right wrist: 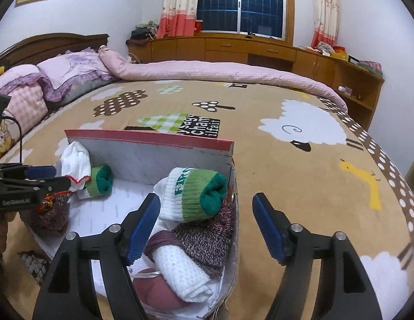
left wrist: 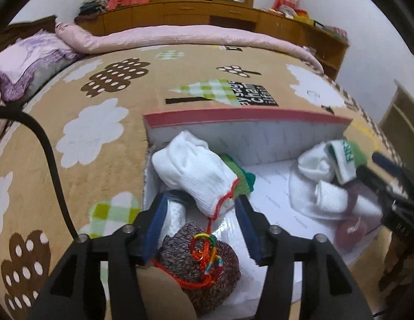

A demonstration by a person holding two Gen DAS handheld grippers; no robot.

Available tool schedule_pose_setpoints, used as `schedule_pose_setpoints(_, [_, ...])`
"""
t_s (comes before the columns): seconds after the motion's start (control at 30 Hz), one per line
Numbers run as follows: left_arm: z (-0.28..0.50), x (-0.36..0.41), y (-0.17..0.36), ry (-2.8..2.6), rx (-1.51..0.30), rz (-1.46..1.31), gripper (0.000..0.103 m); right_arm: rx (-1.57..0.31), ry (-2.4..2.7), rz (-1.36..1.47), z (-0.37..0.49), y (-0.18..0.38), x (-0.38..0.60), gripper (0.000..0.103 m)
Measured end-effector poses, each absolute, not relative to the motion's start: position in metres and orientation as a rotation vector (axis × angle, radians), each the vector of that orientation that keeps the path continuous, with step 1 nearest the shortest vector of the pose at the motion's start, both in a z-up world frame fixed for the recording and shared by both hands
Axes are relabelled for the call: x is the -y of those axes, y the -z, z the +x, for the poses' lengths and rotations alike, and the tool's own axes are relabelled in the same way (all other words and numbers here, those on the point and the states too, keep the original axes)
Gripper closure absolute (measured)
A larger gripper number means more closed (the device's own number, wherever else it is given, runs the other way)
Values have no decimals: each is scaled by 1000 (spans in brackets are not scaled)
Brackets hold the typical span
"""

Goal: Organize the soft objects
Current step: 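Open the left tool to drop the white sock while the right tool drops the green sock, then move the left tool back from the box toward the beige egg-shaped sponge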

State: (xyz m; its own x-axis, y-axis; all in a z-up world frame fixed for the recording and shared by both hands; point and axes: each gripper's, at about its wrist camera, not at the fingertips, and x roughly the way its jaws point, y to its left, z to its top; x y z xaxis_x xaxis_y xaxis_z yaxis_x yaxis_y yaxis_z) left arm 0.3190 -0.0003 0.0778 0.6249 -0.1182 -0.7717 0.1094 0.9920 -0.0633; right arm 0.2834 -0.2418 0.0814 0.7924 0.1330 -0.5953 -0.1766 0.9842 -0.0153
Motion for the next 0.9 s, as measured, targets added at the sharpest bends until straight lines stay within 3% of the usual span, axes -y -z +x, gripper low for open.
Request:
schedule_pose_setpoints(0.33, [309, 4, -82, 119, -896, 30, 45, -642, -165, -105, 275, -79, 235, 27])
schedule_pose_setpoints(0.47, [304, 6, -82, 121, -897, 47, 45, -638, -176, -124, 269, -79, 227, 16])
schedule_pose_setpoints(0.9, [285, 0, -91, 111, -896, 24, 45, -639, -201, -104, 250, -89, 220, 16])
